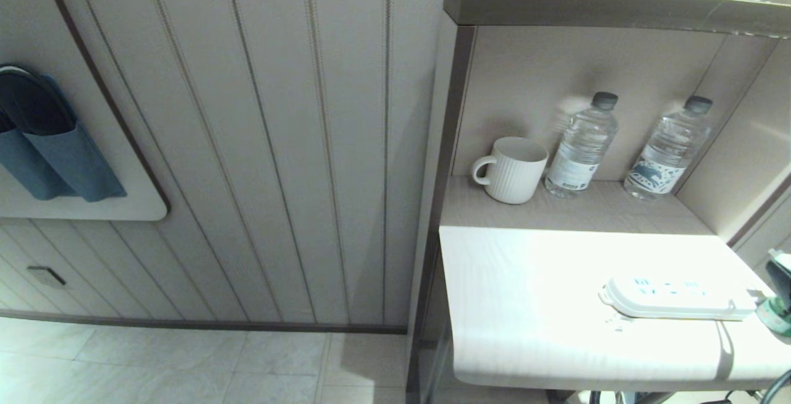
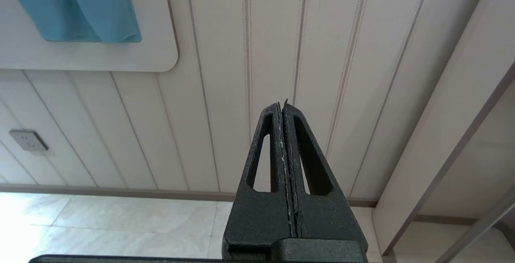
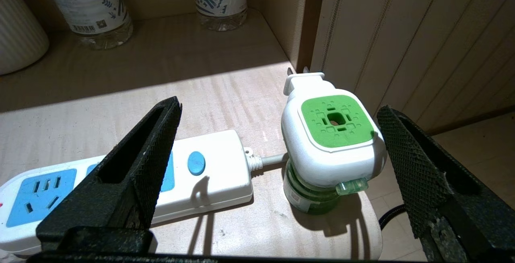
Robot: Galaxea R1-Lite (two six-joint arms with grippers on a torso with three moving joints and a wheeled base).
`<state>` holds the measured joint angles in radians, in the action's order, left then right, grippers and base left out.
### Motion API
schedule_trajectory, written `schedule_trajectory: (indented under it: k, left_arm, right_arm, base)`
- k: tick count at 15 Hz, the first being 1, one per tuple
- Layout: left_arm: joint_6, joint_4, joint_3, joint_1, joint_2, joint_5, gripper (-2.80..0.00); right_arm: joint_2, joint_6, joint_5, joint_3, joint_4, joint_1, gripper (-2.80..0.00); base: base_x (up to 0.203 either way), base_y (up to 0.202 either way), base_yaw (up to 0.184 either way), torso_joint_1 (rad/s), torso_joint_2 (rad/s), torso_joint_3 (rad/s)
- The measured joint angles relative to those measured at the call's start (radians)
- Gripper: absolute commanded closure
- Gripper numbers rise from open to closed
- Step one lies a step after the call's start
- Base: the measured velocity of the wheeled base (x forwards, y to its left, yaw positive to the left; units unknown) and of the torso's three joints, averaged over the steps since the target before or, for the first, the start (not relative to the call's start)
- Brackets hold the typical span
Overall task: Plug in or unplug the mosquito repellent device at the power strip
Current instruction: Pick up the mosquito repellent liquid
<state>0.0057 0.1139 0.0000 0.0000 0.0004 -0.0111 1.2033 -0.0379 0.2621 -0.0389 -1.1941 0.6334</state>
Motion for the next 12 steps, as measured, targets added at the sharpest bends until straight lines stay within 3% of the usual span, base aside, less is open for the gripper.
schedule_trajectory:
  k: [12]
  left_arm:
    - [0.000, 0.000, 0.000, 0.000, 0.000, 0.001, 0.00]
  right_arm:
    - [0.103, -0.012, 0.017, -0.013, -0.066, 0.074, -2.80]
  base:
    - [0.000, 0.000, 0.000, 0.000, 0.00, 0.000]
